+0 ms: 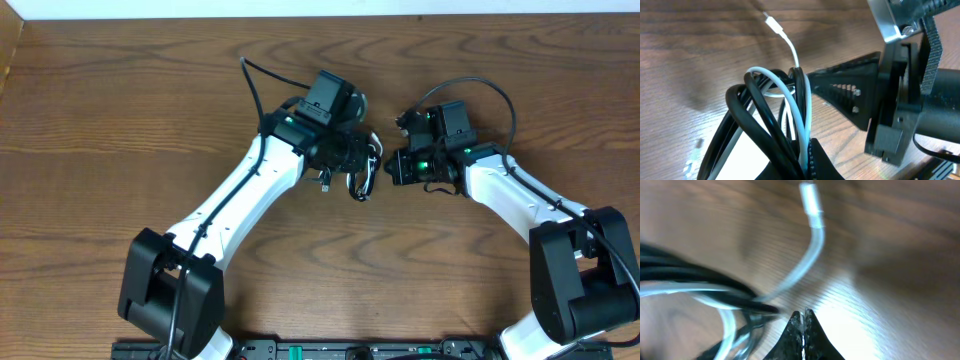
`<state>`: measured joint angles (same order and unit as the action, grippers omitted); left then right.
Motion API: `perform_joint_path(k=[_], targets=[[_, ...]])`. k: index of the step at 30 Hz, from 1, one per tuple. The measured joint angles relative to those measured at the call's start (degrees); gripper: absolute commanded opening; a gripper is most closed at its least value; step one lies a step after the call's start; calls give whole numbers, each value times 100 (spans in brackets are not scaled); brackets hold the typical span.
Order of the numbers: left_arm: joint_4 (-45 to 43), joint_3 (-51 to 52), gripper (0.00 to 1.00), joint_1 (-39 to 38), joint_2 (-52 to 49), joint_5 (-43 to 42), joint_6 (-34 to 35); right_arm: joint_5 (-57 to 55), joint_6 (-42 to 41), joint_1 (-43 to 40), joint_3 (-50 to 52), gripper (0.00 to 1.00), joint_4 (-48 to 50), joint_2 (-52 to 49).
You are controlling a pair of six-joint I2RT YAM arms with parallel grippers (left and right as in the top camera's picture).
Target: Untangle cables
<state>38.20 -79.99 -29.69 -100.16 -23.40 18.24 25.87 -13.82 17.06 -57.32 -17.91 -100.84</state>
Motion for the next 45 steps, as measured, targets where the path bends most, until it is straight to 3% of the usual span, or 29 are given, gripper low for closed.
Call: perform_joint_path(k=[4, 11, 13, 21, 31, 41, 45], targets=[[37, 0, 8, 254, 20, -238, 0, -251, -236, -2, 2, 5, -111, 0], [52, 0, 7, 688, 63, -1318, -142, 833, 433, -201, 0, 49, -245, 203], [85, 0, 7, 817, 63, -1709, -214, 1093, 570, -391, 0, 55, -332, 533], [144, 0, 7, 1429, 63, -3095, -348, 1873, 1113, -907, -116, 54, -326, 1915], [146, 0, 7, 1412, 63, -4205, -350, 2312, 1565, -535, -122, 43, -328, 1589], [195, 0, 8, 1410, 63, -4465, -350, 2065, 1624, -529, -122, 34, -260, 1381], [195, 0, 8, 1388, 63, -4489, -350, 1982, 1646, -527, -122, 23, -238, 1379]])
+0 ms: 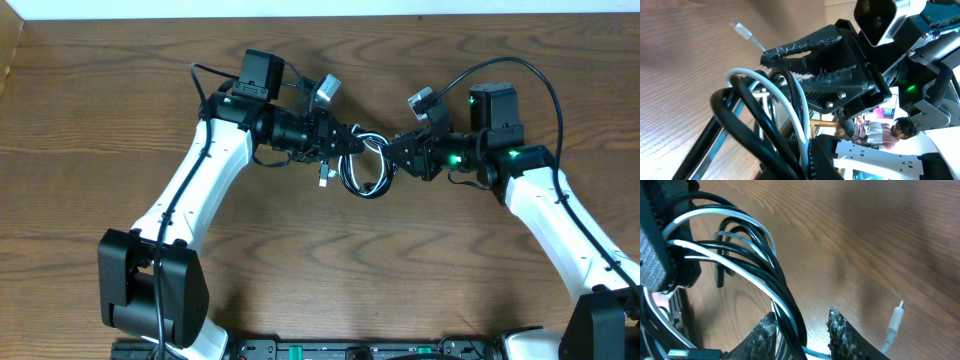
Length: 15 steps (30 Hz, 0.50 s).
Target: Untangle cables
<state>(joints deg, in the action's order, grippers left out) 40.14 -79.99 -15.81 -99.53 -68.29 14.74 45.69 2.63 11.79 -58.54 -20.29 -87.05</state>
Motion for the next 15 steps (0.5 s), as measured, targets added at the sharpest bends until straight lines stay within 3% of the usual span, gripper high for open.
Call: perform_joint_path(k=[4, 8, 15], targets=[[-4, 0, 7, -11, 0, 0, 0, -33, 33, 105, 0, 9, -26, -4], [0, 0, 7, -4, 0, 4, 0, -107, 31, 271, 0, 1, -9, -72], [4, 4, 8, -22, 0, 575, 4, -647, -426, 400, -4, 1, -286, -107]])
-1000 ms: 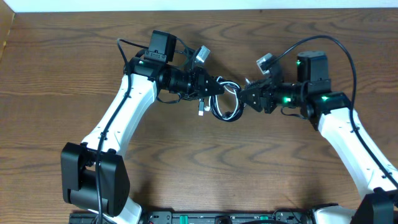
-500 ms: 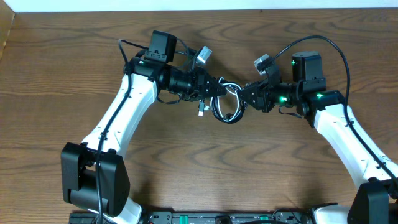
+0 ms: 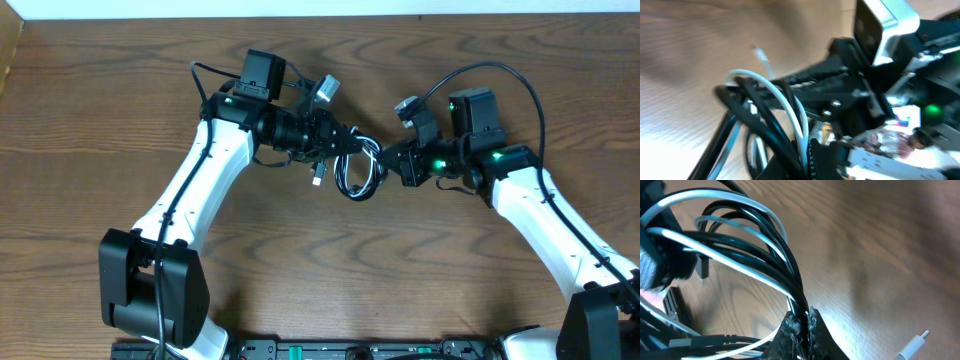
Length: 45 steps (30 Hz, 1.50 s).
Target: Untangle cables
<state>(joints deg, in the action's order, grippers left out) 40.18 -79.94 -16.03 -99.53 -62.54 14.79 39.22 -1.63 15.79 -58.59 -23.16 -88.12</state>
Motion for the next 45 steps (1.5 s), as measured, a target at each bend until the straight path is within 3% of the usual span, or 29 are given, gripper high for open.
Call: perform_joint_path(k=[7, 13, 20, 22, 25, 26, 34, 45], targets=[[26, 28, 7, -66, 0, 1469, 249, 28, -168, -55, 0, 1, -352, 13], [15, 31, 7, -17, 0, 2717, 461, 848, 293, -293, 4, 1, -769, 372], [37, 31, 7, -4, 0, 3285, 579, 1676, 839, -286, 4, 1, -1091, 944], [50, 31, 7, -4, 0, 3246, 623, 1565, 761, -286, 4, 7, -1067, 977], [52, 31, 7, -2, 0, 2951, 640, 1054, 367, -286, 4, 38, -999, 946], [52, 31, 8, -4, 0, 2806, 640, 898, 258, -286, 4, 41, -957, 922], [-13, 33, 7, -31, 0, 1515, 636, -229, -1158, -13, 4, 48, -267, 164], [-79, 33, 7, -269, 0, 1097, 634, -1132, -2702, 662, 4, 50, 509, -1001]])
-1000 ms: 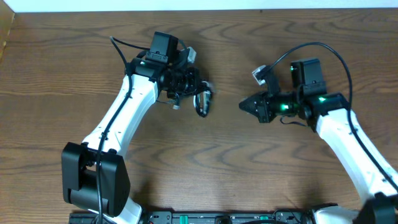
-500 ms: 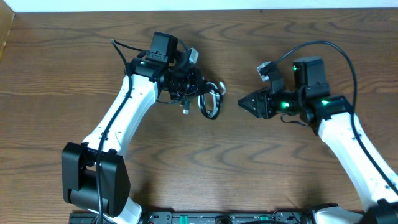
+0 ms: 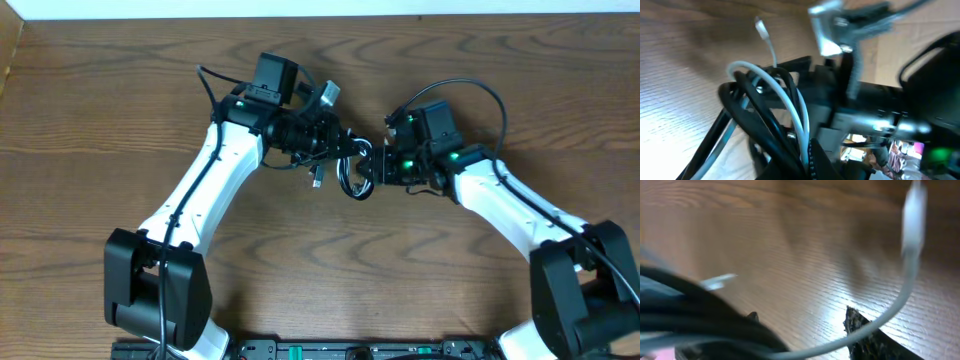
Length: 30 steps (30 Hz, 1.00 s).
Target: Untangle cables
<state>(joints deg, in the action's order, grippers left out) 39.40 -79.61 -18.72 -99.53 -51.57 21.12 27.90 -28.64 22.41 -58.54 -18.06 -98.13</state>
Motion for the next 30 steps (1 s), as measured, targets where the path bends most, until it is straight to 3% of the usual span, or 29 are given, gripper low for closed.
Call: perform_joint_path(k=[10, 17, 24, 30], targets=[[-688, 142, 7, 247, -11, -868, 13, -1191, -678, -166, -229, 42, -1213, -81], [-774, 125, 7, 787, 35, -1300, 11, -1805, -417, -1054, -85, 33, -1707, -199], [-520, 114, 7, 898, 81, -785, 7, -1016, 713, -1329, -59, 30, -1683, -267], [-348, 114, 8, 295, 81, 72, -15, -542, 1060, -1325, -57, 35, -1502, -267]])
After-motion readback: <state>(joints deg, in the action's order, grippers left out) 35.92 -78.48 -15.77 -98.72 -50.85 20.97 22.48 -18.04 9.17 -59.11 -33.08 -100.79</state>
